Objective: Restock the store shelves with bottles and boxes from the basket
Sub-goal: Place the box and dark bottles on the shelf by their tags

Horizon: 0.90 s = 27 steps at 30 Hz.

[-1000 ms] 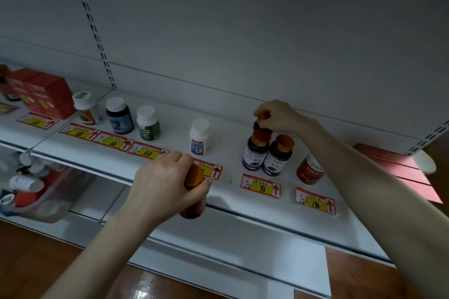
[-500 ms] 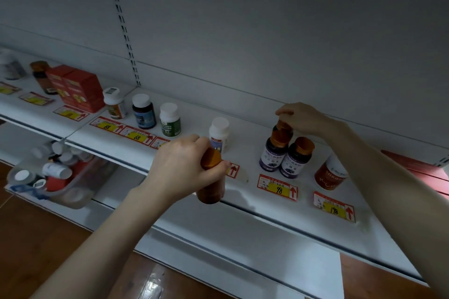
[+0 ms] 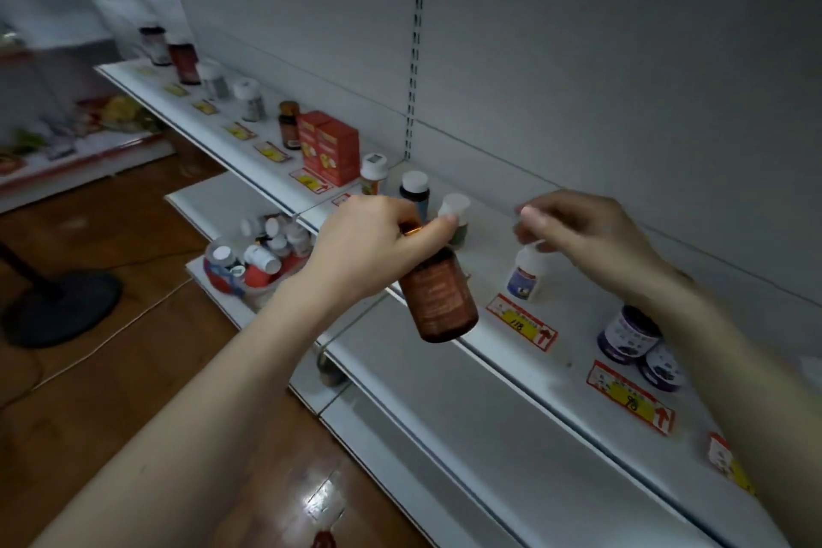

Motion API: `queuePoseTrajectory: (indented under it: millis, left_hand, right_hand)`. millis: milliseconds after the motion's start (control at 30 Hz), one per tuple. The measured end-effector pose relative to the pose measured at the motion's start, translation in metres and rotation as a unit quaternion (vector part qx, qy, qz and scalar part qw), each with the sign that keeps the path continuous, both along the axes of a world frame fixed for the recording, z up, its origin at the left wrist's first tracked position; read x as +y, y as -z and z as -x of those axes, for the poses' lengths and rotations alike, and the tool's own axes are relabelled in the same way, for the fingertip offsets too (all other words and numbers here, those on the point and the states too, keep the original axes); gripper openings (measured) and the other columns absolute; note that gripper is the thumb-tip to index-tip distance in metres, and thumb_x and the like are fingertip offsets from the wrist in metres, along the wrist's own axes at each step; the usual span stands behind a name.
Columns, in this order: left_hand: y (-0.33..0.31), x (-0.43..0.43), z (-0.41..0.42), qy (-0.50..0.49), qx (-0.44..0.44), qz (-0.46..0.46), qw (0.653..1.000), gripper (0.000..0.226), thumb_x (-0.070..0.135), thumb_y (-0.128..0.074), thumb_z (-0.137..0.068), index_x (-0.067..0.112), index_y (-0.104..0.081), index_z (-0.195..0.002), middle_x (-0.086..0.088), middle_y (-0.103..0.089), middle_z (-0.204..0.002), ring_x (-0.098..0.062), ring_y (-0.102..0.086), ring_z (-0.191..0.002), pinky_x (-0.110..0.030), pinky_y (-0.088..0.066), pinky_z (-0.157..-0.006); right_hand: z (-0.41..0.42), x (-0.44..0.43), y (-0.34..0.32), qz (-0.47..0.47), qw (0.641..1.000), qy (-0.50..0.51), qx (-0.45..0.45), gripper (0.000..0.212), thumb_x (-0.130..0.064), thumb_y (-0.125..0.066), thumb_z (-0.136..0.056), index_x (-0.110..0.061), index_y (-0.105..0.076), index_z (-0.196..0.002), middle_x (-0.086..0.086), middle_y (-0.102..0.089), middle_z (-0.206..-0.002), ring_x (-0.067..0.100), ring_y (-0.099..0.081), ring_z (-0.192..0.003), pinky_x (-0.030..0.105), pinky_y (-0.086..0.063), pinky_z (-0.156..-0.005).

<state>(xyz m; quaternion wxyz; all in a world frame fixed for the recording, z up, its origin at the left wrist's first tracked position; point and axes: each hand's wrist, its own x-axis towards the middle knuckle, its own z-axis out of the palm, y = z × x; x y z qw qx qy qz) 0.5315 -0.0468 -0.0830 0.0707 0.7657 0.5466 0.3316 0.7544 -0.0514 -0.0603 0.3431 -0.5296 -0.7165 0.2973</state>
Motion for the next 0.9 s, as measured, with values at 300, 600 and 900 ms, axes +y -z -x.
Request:
queuePoseTrajectory:
  millis: [300,600,900]
  left_hand:
    - [-0.009,-0.016,0.1,-0.104,-0.045,0.008,0.994,0.067,0.077,-0.031,-0.076,0.019,-0.057,-0.058,0.002,-0.057,-0.056,-0.013,-0.054,-0.06,-0.031,-0.039,-0.053]
    - [0.02,-0.033,0.247,-0.099,-0.29,0.088,0.948,0.055,0.071,-0.062,-0.058,0.033,-0.043,-0.094,0.006,-0.059,-0.089,-0.006,-0.061,-0.075,-0.024,-0.054,-0.06]
    - [0.023,-0.016,0.356,-0.009,-0.475,0.223,0.851,0.038,0.03,-0.07,-0.073,0.015,-0.053,-0.104,0.0,-0.073,-0.085,-0.015,-0.071,-0.079,-0.021,-0.057,-0.069]
  right_hand:
    - [0.152,-0.01,0.025,0.073,0.978,-0.187,0.066,0.043,-0.048,-0.076,-0.057,-0.038,-0.057,-0.094,-0.014,-0.065,-0.093,-0.003,-0.063,-0.084,0.015,-0.051,-0.077]
    - [0.304,0.036,0.024,0.135,0.941,-0.161,0.266,0.044,-0.027,-0.076,-0.059,-0.019,-0.057,-0.098,-0.001,-0.071,-0.089,0.019,-0.069,-0.088,0.038,-0.057,-0.078]
    - [0.423,0.076,0.008,0.123,0.952,-0.164,0.226,0.043,-0.055,-0.053,-0.067,-0.022,-0.058,-0.094,-0.002,-0.065,-0.084,0.008,-0.067,-0.067,0.025,-0.054,-0.057]
